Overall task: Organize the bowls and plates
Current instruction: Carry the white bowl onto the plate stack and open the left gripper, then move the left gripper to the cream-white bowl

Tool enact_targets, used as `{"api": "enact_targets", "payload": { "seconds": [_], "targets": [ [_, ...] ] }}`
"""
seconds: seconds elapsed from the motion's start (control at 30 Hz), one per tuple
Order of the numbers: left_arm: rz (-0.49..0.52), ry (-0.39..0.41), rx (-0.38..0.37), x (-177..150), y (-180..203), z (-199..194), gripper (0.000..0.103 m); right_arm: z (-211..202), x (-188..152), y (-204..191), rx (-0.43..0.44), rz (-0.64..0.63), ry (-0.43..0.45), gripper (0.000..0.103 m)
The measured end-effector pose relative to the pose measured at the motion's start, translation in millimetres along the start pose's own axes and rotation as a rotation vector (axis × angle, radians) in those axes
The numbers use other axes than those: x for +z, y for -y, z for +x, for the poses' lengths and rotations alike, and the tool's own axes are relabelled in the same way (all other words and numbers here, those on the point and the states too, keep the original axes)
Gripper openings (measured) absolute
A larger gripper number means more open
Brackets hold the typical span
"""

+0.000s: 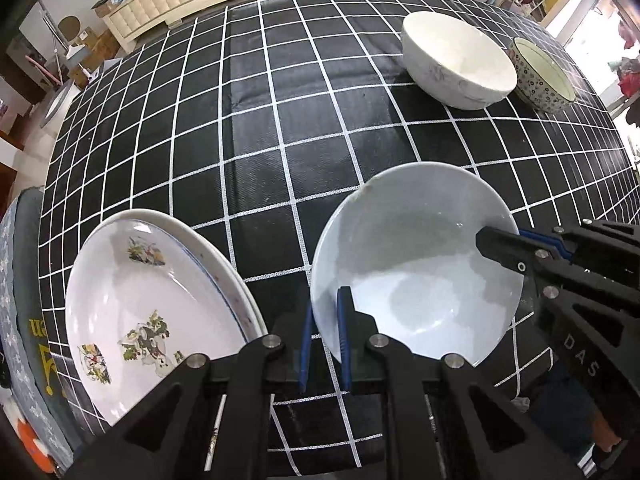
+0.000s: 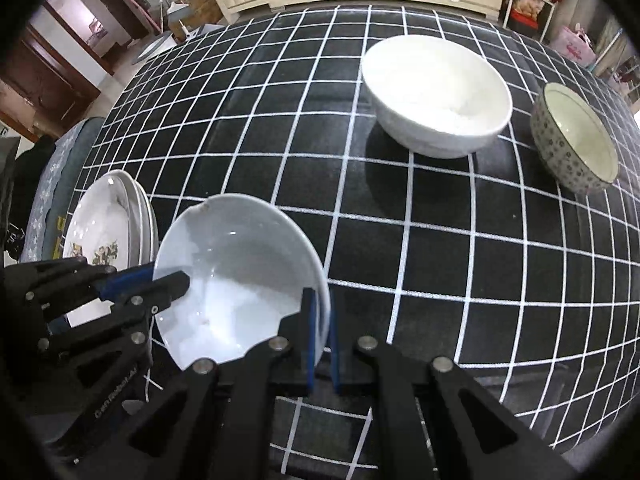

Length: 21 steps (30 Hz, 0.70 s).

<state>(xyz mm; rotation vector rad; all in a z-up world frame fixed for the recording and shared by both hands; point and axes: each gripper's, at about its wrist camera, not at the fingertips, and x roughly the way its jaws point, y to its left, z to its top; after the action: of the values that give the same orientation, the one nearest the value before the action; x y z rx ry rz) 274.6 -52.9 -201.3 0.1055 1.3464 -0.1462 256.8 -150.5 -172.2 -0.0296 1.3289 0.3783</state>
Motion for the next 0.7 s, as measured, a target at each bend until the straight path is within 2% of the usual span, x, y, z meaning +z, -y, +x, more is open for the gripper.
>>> {"api": "enact_targets", "payload": {
  "seconds": [0.13, 0.23, 0.3, 0.33, 0.37, 0.53, 0.7],
  "targets": [
    [-0.015, 0.013, -0.018, -7, -4, -6, 0.010, 0, -3, -9, -0.074, -0.018, 0.019, 0.009],
    [-0.031, 0.025, -0.021, -16, -11, -18, 0.012, 2, -2, -11, -0.097, -0.021, 0.018, 0.009],
    [-0.027, 0.038, -0.002, -18, -13, -22, 0.020, 0, -2, -10, -0.109, -0.019, 0.030, 0.009],
    [-0.027, 0.054, 0.010, -21, -15, -27, 0.028, -5, -2, -10, -0.133, -0.026, 0.056, 0.010],
    [-0.031, 0.071, 0.015, -23, -18, -32, 0.033, -10, -2, -10, -0.132, -0.031, 0.076, 0.010],
    [-0.033, 0.137, 0.038, -28, -25, -56, 0.033, -37, 0, -8, -0.123, -0.011, 0.155, 0.010],
    [-0.011, 0.247, 0.047, -25, -23, -91, 0.036, -66, 3, -2, -0.098, 0.020, 0.234, 0.010]
  ]
}}
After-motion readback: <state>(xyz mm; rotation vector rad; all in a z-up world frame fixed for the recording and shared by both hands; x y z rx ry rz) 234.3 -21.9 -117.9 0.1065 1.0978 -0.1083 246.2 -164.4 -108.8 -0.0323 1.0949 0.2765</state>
